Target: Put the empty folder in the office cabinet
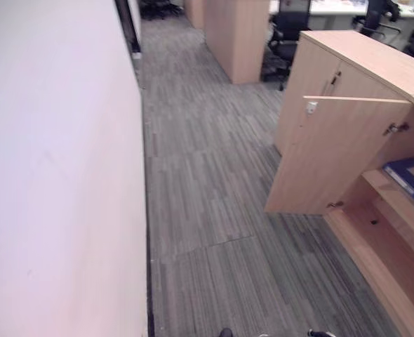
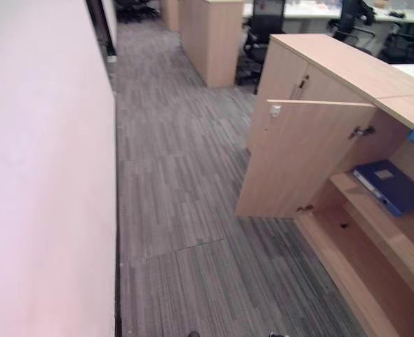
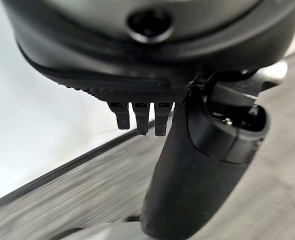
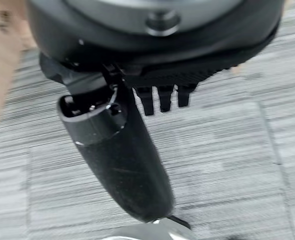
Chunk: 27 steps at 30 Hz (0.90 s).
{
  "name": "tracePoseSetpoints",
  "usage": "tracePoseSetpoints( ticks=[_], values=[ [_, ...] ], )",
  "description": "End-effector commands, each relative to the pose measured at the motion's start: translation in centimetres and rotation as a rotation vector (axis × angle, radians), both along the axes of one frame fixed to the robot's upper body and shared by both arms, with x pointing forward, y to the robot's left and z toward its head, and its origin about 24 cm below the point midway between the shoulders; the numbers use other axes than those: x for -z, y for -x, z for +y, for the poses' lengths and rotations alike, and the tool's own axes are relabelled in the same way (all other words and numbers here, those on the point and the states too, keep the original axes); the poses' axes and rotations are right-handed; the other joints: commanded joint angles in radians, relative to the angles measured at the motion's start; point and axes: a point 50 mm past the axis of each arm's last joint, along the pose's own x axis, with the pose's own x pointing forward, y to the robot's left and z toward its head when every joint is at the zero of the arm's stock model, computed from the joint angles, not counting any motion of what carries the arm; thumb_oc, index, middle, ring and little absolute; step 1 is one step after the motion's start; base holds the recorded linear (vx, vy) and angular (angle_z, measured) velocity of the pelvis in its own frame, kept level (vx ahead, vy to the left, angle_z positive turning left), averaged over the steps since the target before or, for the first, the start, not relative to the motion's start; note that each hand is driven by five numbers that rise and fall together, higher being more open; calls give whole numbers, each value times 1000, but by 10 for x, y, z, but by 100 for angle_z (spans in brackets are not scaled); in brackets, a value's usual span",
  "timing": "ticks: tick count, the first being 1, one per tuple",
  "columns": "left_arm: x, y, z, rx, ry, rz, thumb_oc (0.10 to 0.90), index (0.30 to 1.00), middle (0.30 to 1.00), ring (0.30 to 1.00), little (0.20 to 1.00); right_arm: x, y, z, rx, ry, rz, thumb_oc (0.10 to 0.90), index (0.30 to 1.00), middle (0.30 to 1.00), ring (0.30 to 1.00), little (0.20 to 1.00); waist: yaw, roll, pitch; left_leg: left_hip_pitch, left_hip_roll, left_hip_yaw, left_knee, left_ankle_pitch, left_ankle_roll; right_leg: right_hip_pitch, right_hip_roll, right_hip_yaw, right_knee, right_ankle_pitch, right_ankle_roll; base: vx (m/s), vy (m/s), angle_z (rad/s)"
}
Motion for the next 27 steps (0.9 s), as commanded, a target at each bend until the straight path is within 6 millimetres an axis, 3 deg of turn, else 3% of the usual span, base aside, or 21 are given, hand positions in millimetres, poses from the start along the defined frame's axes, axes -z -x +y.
tracePoseSetpoints(
  ticks=[1,4,7,13,18,20,21,22,24,25,26,27],
  values=[
    [-12,-53,-26,83,43,-187,800,900,900,900,900,-12,-20,-26,44,76,-92,800,900,900,900,900,-21,10,33,168,91,20,-420,285,24,-109,-154,-36,-19,96,238,259,-127,-129],
    [-20,-67,-29,132,39,-240,800,900,900,900,900,-10,-15,-26,47,81,-77,800,900,900,900,900,-29,17,19,179,108,29,-465,332,12,-113,-140,-32,-25,81,234,119,-47,-80],
    [-19,-66,-30,146,41,-230,800,900,900,900,900,-9,-11,-26,40,82,-61,800,900,900,900,900,-32,20,13,176,111,24,-486,346,11,-117,-139,-27,-27,77,231,82,-6,24],
    [-6,-41,-31,161,34,-109,800,900,900,900,900,-6,-1,-20,5,63,-32,800,900,900,900,900,-48,31,-13,186,115,9,-585,374,8,-133,-123,-3,-41,71,219,35,21,-3],
    [-4,-35,-30,148,27,-88,800,900,900,900,900,-4,1,-14,-14,49,-28,800,900,900,900,900,-56,29,-24,178,127,20,-560,400,8,-143,-102,22,-35,59,198,24,-29,7],
    [-6,-39,-24,120,23,-115,800,900,900,900,900,-2,4,-8,-21,34,-23,800,900,900,900,900,-43,-11,0,63,120,7,-293,476,17,-103,-96,65,-47,56,166,17,-126,-6],
    [-6,-39,-24,120,23,-115,800,900,900,900,900,-2,4,-8,-21,34,-23,800,900,900,900,900,-43,-11,0,63,120,6,-293,476,17,-104,-96,64,-47,56,166,-6,-155,-16],
    [-12,-50,-22,100,23,-169,800,900,900,900,900,-3,0,-8,-21,40,-40,800,900,900,900,900,-12,-46,52,-27,100,-26,-79,489,36,-52,-94,98,-57,62,148,-38,-126,-21],
    [-19,-64,-23,97,34,-238,800,900,900,900,900,-5,-8,-9,-20,51,-67,800,900,900,900,900,20,-72,103,-159,61,-48,48,403,78,-14,-114,119,-62,71,150,-66,-70,-29],
    [-19,-64,-23,97,34,-238,800,900,900,900,900,-5,-8,-9,-20,50,-67,800,900,900,900,900,18,-73,101,-162,59,-49,48,405,79,-16,-115,118,-62,72,150,-36,83,-75],
    [-26,-74,-25,103,56,-305,800,900,900,900,900,-6,-13,-10,-28,52,-86,800,900,900,900,900,52,-86,129,-258,-5,-77,2,271,107,18,-130,155,-69,82,171,0,124,-80],
    [-30,-78,-26,115,68,-335,800,900,900,900,900,-7,-14,-10,-35,52,-89,800,900,900,900,900,63,-87,138,-278,-32,-95,-50,245,109,26,-134,172,-66,86,180,8,187,-83]
  ],
)
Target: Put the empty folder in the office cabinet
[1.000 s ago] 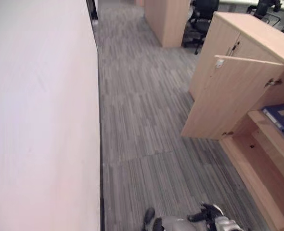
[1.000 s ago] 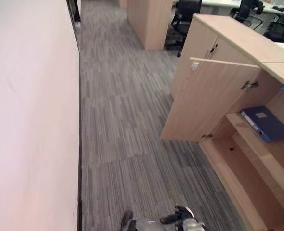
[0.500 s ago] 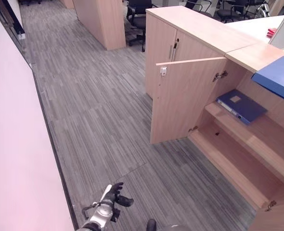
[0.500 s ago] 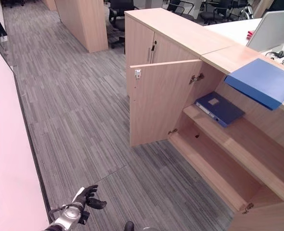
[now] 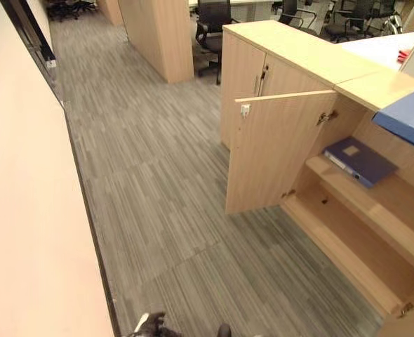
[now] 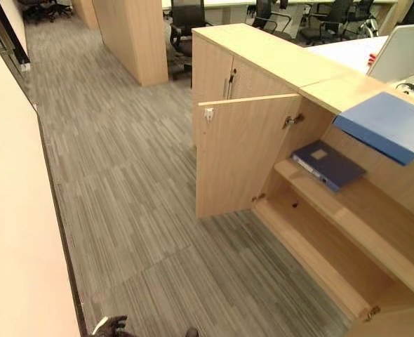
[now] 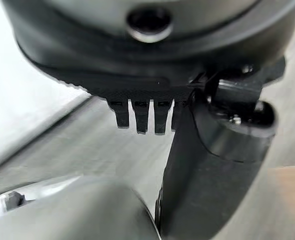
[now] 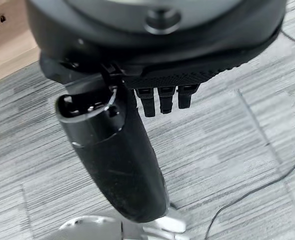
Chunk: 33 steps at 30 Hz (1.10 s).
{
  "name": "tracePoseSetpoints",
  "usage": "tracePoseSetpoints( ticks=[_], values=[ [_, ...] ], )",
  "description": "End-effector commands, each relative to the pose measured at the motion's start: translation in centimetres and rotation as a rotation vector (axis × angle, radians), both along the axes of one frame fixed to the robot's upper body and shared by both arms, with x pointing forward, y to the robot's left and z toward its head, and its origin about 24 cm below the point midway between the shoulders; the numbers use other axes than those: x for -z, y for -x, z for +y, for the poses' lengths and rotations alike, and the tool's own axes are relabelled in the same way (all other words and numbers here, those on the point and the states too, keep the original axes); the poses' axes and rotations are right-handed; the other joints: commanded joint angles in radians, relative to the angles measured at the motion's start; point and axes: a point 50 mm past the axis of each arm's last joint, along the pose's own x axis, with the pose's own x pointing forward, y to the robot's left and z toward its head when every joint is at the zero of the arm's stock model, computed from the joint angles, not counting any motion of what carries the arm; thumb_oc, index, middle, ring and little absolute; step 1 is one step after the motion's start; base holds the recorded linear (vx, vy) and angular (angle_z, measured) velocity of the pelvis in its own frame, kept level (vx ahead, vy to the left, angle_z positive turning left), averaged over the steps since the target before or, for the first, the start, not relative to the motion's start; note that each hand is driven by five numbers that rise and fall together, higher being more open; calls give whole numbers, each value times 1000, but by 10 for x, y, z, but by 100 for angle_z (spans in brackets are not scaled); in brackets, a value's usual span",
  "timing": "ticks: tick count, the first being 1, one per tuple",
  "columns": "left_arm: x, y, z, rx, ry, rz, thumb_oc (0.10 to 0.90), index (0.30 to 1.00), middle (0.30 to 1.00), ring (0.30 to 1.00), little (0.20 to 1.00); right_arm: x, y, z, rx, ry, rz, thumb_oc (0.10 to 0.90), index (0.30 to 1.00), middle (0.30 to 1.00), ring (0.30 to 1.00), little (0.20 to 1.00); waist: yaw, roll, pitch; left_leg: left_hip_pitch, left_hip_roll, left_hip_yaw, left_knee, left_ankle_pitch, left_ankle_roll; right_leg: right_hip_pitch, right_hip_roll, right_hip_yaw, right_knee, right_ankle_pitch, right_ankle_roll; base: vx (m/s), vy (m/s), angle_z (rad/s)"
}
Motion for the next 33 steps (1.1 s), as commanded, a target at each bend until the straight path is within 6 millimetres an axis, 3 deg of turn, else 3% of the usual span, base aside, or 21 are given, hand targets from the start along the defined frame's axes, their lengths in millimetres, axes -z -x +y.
tracePoseSetpoints(
  ticks=[1,3,5,9,12,16,21,22,23,25,26,28,29,33],
  values=[
    [-16,-25,-10,55,40,-131,800,900,900,900,900,-9,-14,-21,-9,71,-74,800,900,900,900,900,19,-28,92,44,-112,1,-357,31,83,56,-71,92,3,-20,155,43,169,-59],
    [-25,-31,-7,69,54,-186,800,900,900,900,900,-10,-18,-22,-30,71,-83,800,900,900,900,900,41,-17,88,64,-192,-95,-581,34,73,73,-62,136,-8,-15,177,96,149,-90],
    [-36,-33,-3,85,66,-241,800,900,900,900,900,-12,-20,-22,-51,69,-97,800,900,900,900,900,49,4,73,105,-240,-191,-756,63,64,96,-34,188,-20,-14,194,134,104,-153],
    [-43,-32,-1,92,75,-281,800,900,900,900,900,-12,-17,-23,-46,62,-104,800,900,900,900,900,44,10,60,165,-228,-190,-808,63,69,109,-34,221,-26,-14,202,99,125,-84],
    [-53,-32,7,72,70,-333,800,900,900,900,900,-12,-15,-25,-26,62,-105,800,900,900,900,900,38,27,20,237,-224,-178,-900,66,81,114,-47,265,-34,-16,221,113,168,-77],
    [-67,-36,10,77,74,-406,800,900,900,900,900,-13,-14,-27,-13,64,-107,800,900,900,900,900,31,51,8,274,-221,-140,-943,63,101,108,-58,303,-2,-33,241,65,156,-42],
    [-80,-36,18,66,69,-459,800,900,900,900,900,-15,-20,-28,7,59,-135,800,900,900,900,900,36,73,18,274,-225,-93,-919,33,125,75,-72,332,94,-74,261,25,148,-48],
    [-82,-36,20,57,67,-469,800,900,900,900,900,-16,-23,-29,8,59,-145,800,900,900,900,900,39,80,23,273,-224,-80,-907,21,133,61,-81,323,140,-84,269,14,167,-75],
    [-85,-33,23,43,63,-480,800,900,900,900,900,-18,-30,-27,-2,55,-169,800,900,900,900,900,48,85,44,284,-222,-47,-882,-8,147,6,-105,297,273,-76,290,10,141,-58],
    [-85,-30,25,29,58,-481,800,900,900,900,900,-21,-39,-24,-6,47,-201,800,900,900,900,900,60,88,60,300,-217,-14,-872,-24,155,-59,-149,223,375,-25,302,29,107,-111],
    [-85,-28,26,15,54,-481,800,900,900,900,900,-24,-49,-21,-17,39,-233,800,900,900,900,900,68,94,68,330,-209,11,-883,-41,159,-105,-206,113,392,8,299,90,64,-122],
    [-86,-29,25,12,59,-493,800,900,900,900,900,-29,-60,-21,-32,43,-272,800,900,900,900,900,62,99,71,357,-200,10,-895,-62,157,-142,-212,55,286,18,290,196,-37,-67],
    [-89,-31,24,19,61,-507,800,900,900,900,900,-36,-71,-23,-30,48,-318,800,900,900,900,900,48,90,87,384,-210,4,-900,-84,154,-190,-212,47,132,78,309,297,-110,-56],
    [-92,-40,23,36,43,-521,800,900,900,900,900,-36,-72,-25,-11,55,-319,800,900,900,900,900,23,79,120,458,-208,-30,-908,-136,135,-238,-218,41,-95,171,348,336,-118,-14]
  ],
)
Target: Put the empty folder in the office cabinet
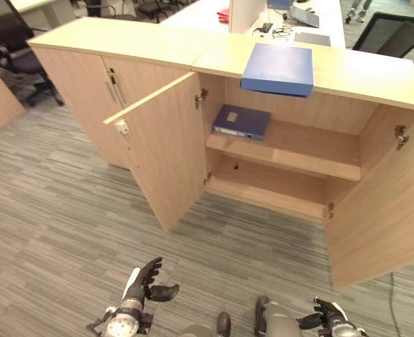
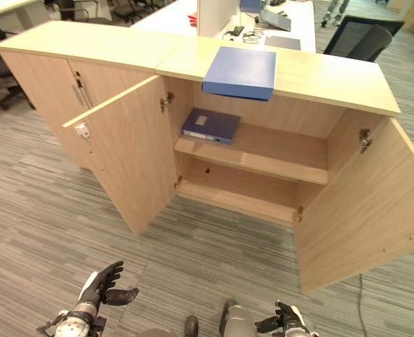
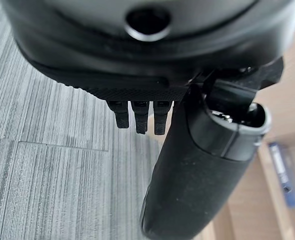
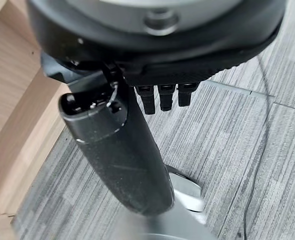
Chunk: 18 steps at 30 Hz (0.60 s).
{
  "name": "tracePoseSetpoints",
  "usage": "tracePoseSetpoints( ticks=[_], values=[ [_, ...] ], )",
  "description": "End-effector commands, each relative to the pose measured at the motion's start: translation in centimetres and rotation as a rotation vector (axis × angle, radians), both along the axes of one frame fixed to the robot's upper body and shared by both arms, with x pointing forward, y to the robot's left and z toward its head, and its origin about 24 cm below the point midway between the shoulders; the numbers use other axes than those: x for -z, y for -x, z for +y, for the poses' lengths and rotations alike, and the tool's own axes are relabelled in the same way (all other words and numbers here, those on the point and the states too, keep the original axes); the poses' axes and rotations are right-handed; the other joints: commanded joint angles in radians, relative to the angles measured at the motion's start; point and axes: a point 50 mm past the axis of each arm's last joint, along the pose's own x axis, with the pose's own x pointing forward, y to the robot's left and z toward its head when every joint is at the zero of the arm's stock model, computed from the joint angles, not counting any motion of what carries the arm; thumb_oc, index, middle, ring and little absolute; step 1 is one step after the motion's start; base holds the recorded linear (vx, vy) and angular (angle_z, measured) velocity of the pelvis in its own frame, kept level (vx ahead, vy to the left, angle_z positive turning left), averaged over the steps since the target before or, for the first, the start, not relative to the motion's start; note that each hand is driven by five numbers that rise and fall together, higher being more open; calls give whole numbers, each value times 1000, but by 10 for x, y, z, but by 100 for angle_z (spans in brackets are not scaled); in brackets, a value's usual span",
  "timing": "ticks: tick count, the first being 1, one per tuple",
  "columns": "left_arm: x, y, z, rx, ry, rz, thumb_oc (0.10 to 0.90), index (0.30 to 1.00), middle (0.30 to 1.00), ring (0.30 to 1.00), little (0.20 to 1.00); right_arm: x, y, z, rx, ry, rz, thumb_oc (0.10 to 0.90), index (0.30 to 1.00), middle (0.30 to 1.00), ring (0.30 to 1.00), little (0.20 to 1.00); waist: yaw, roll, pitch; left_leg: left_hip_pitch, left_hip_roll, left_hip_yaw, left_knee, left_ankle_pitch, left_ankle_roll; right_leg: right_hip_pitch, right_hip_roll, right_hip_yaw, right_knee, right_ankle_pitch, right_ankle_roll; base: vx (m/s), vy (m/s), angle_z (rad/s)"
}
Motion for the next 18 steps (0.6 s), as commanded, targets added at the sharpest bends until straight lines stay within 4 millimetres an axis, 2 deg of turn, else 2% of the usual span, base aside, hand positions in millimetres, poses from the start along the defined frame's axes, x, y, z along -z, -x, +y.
tracePoseSetpoints(
  ticks=[1,3,4,5,6,7,8,10,11,13,14,17,18],
  values=[
    [-30,-20,-9,66,-12,-194,800,900,900,900,900,-1,-10,5,-20,0,-14,800,900,900,900,900,-18,40,-20,261,64,-141,-290,19,-36,56,81,-72,-90,196,-66,583,-250,14],
    [-31,-23,-14,82,-14,-197,800,900,900,900,900,3,-2,3,-2,1,12,800,900,900,900,900,-23,21,-32,328,81,-184,-325,-25,-53,73,57,-112,-106,250,-62,556,-254,70],
    [-30,-23,-14,82,-14,-197,800,900,900,900,900,3,-2,3,-2,1,12,800,900,900,900,900,-26,22,-32,331,84,-186,-327,-24,-53,76,58,-116,-108,250,-62,558,-333,78],
    [-27,-21,-15,82,-8,-181,800,900,900,900,900,4,1,1,-9,10,28,800,900,900,900,900,-37,22,-53,367,139,-177,-353,-41,-77,65,60,-171,-59,247,-75,497,-328,53],
    [-26,-21,-17,75,8,-180,800,900,900,900,900,4,2,0,-7,16,32,800,900,900,900,900,-42,27,-59,361,170,-168,-350,-40,-88,59,61,-186,-27,232,-80,499,-330,39],
    [-26,-21,-17,75,9,-180,800,900,900,900,900,4,2,0,-7,17,32,800,900,900,900,900,-44,30,-62,359,173,-169,-350,-41,-89,56,63,-189,-22,229,-80,260,-190,21],
    [-25,-23,-21,63,37,-183,800,900,900,900,900,4,3,-3,-3,25,36,800,900,900,900,900,-51,37,-67,340,202,-168,-328,-24,-105,35,69,-198,15,213,-90,381,-263,26],
    [-29,-33,-27,82,62,-202,800,900,900,900,900,5,8,-7,18,38,51,800,900,900,900,900,-62,40,-73,293,280,-153,-251,45,-142,26,84,-230,76,157,-121,483,-377,34],
    [-29,-33,-27,82,61,-202,800,900,900,900,900,5,8,-7,19,37,50,800,900,900,900,900,-64,36,-74,288,275,-156,-250,48,-141,24,79,-231,74,160,-121,376,-350,65],
    [-36,-44,-35,124,63,-232,800,900,900,900,900,7,13,-11,48,45,70,800,900,900,900,900,-71,36,-74,272,325,-124,-216,109,-162,57,109,-255,74,108,-144,306,-252,74],
    [-36,-44,-34,125,63,-233,800,900,900,900,900,7,13,-10,49,44,69,800,900,900,900,900,-73,32,-75,270,321,-126,-218,114,-161,56,105,-254,71,111,-144,187,-136,43],
    [-42,-51,-37,162,42,-256,800,900,900,900,900,9,17,-11,47,47,86,800,900,900,900,900,-79,33,-81,267,373,-72,-204,199,-176,79,133,-270,83,61,-168,240,-200,19],
    [-45,-53,-37,179,30,-263,800,900,900,900,900,9,17,-9,37,45,89,800,900,900,900,900,-78,31,-85,247,390,-44,-167,246,-181,95,153,-267,80,37,-182,214,-185,15]
  ],
)
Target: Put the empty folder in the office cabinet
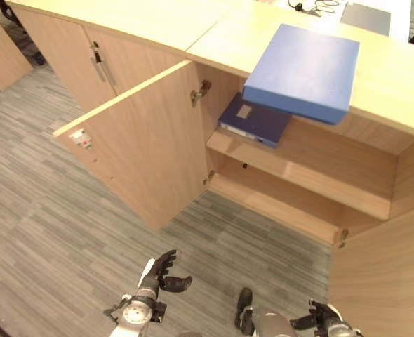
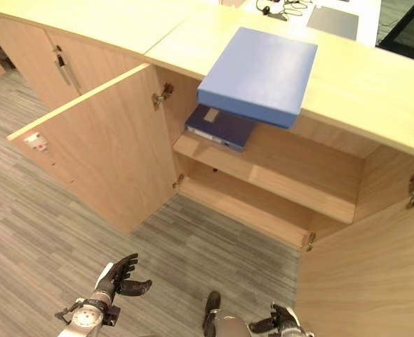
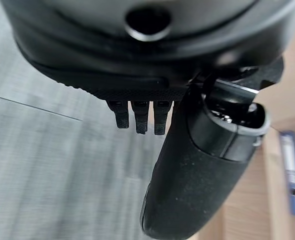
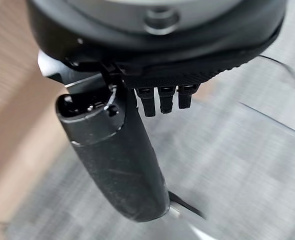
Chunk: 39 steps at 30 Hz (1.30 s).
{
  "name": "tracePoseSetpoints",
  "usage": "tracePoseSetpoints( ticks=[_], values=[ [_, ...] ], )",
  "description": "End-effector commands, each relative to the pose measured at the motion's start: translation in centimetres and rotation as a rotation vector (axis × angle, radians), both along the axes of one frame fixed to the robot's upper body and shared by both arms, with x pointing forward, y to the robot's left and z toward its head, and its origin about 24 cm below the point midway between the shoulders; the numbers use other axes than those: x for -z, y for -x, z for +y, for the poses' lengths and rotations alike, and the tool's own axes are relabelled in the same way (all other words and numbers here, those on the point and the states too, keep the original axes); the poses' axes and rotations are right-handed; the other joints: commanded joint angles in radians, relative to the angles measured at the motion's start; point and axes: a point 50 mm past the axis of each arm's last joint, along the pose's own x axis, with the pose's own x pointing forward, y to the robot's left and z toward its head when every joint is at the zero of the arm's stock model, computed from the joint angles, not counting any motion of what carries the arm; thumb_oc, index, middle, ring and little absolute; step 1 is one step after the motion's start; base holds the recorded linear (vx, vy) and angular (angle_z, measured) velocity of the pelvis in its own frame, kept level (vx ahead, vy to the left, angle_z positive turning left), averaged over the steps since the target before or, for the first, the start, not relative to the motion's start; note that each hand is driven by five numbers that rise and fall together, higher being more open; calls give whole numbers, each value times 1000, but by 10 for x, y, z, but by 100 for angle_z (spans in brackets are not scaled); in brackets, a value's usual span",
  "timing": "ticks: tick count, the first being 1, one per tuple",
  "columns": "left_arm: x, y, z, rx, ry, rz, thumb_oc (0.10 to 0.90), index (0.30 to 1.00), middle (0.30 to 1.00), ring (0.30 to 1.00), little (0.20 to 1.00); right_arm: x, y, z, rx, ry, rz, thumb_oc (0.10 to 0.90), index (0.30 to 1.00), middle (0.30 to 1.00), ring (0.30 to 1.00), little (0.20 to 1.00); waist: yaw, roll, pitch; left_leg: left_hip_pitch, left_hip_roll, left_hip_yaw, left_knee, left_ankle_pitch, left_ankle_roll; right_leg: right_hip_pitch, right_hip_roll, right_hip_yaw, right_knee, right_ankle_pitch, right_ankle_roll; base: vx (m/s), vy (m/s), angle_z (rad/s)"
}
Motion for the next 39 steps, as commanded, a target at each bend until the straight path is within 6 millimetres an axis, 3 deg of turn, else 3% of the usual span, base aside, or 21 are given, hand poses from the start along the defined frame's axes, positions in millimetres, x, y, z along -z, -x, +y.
tracePoseSetpoints(
  ticks=[1,3,4,5,9,10,11,12,13,14,15,16,17,20,28,35,39],
  values=[
    [-38,-22,5,49,-25,-203,800,900,900,900,900,6,20,-3,20,7,56,800,900,900,900,900,-12,2,-6,64,133,49,-55,198,-9,-37,6,31,-103,23,159,169,-173,11],
    [-39,-22,7,63,-40,-198,800,900,900,900,900,8,23,-1,15,1,67,800,900,900,900,900,-9,-8,-7,33,149,75,21,267,-5,-3,32,46,-113,6,137,119,-127,-6],
    [-39,-22,7,63,-40,-198,800,900,900,900,900,8,23,-1,15,1,67,800,900,900,900,900,-10,-8,-8,31,148,74,21,267,-5,-4,31,45,-114,6,137,148,-171,-26],
    [-41,-23,9,68,-51,-200,800,900,900,900,900,9,24,0,19,-3,72,800,900,900,900,900,-2,-21,-1,0,150,80,104,310,4,30,50,65,-126,-2,120,148,-147,-25],
    [-44,-23,10,68,-61,-210,800,900,900,900,900,11,28,2,19,-15,82,800,900,900,900,900,12,-32,1,-43,125,74,130,305,22,67,54,89,-135,-21,104,131,-81,-29],
    [-47,-26,11,52,-57,-229,800,900,900,900,900,11,29,1,23,-13,89,800,900,900,900,900,27,-48,10,-101,86,61,114,223,41,92,42,101,-143,-32,105,43,-2,-8],
    [-47,-26,11,52,-57,-230,800,900,900,900,900,11,29,1,23,-14,88,800,900,900,900,900,25,-51,9,-104,82,61,113,227,42,90,38,100,-145,-30,106,69,5,5],
    [-50,-28,10,25,-19,-252,800,900,900,900,900,12,30,2,20,-11,99,800,900,900,900,900,44,-71,28,-187,27,39,109,141,47,118,24,121,-150,-33,109,11,11,6],
    [-50,-29,11,25,-19,-252,800,900,900,900,900,12,30,2,20,-11,98,800,900,900,900,900,43,-74,27,-190,24,39,108,145,48,116,21,121,-151,-31,109,49,39,-16],
    [-52,-28,10,-22,60,-270,800,900,900,900,900,13,31,4,9,-8,113,800,900,900,900,900,74,-84,48,-257,-55,-10,75,99,46,150,22,155,-159,-28,114,18,32,-35],
    [-52,-28,10,-22,60,-270,800,900,900,900,900,13,31,4,9,-9,113,800,900,900,900,900,73,-86,47,-258,-58,-11,71,104,47,149,20,154,-161,-26,115,107,88,-71],
    [-52,-27,9,-74,149,-279,800,900,900,900,900,14,31,6,-11,-9,124,800,900,900,900,900,99,-75,53,-273,-122,-93,-43,144,38,183,37,181,-172,-24,121,113,81,-54],
    [-52,-27,8,-96,187,-284,800,900,900,900,900,14,31,6,-16,-7,125,800,900,900,900,900,106,-69,52,-290,-139,-119,-69,166,37,193,43,188,-172,-24,122,120,80,-51],
    [-47,-23,6,-129,257,-260,800,900,900,900,900,14,32,5,-21,-7,135,800,900,900,900,900,115,-58,49,-290,-154,-142,-107,196,38,212,55,211,-167,-29,124,96,78,-65],
    [-66,-26,4,-175,406,-355,800,900,900,900,900,19,45,11,-40,-25,175,800,900,900,900,900,111,-37,-15,-169,-152,-153,-279,242,61,260,59,237,-200,-35,131,116,116,-28],
    [-108,-36,11,-183,433,-544,800,900,900,900,900,25,56,24,-73,-58,218,800,900,900,900,900,109,-30,-55,-92,-160,-142,-325,228,83,308,47,256,-237,-30,147,74,78,-2],
    [-140,-48,27,-227,292,-696,800,900,900,900,900,27,58,33,-111,-75,228,800,900,900,900,900,110,-30,-78,-58,-162,-135,-333,209,91,334,41,269,-259,-24,152,66,64,-15]
  ],
)
